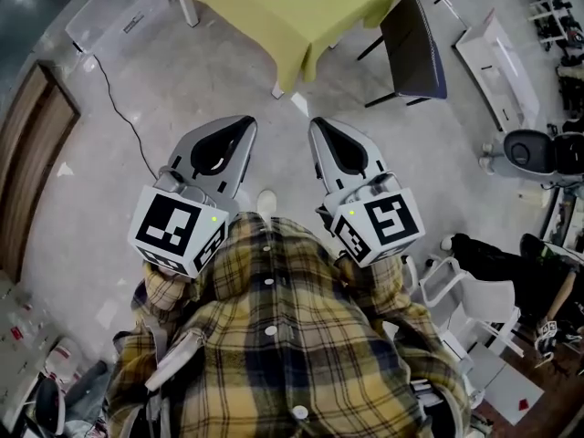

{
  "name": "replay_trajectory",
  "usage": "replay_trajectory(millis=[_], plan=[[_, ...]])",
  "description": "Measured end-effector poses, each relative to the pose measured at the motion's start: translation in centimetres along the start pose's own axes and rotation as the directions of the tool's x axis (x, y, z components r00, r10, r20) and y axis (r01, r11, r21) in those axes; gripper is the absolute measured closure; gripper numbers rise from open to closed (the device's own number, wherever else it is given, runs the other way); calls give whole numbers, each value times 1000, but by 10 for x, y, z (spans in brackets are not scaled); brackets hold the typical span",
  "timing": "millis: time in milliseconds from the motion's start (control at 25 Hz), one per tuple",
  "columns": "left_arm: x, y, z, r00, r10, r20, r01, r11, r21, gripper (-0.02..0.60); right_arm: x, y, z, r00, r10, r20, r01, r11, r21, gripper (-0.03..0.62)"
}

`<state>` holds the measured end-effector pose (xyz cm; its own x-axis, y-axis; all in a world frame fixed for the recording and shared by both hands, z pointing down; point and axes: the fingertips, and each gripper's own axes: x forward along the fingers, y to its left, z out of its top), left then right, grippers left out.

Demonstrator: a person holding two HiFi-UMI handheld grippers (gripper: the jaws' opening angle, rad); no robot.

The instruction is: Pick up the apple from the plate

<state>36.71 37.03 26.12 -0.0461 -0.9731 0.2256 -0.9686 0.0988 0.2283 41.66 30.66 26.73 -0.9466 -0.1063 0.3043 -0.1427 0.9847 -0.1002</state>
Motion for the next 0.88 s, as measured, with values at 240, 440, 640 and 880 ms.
replay_trajectory(millis=[240, 440, 640, 880], plan=[[12, 71, 21, 1000, -17, -5, 17, 1000, 11, 575, 70, 1, 19, 1000, -18, -10, 18, 1000, 1, 597], [17, 128, 42, 999, -41, -4, 41, 999, 33, 575, 122, 5, 34, 999, -46, -14, 46, 999, 14, 597], [20, 172, 52, 997, -68, -22, 68, 997, 29, 575, 160, 9, 47, 996, -90, -11, 90, 995, 42, 597], [34, 202, 52, 997, -75, -38, 74, 997, -5, 575, 190, 1, 43, 992, -105, -66, 108, 993, 56, 597]])
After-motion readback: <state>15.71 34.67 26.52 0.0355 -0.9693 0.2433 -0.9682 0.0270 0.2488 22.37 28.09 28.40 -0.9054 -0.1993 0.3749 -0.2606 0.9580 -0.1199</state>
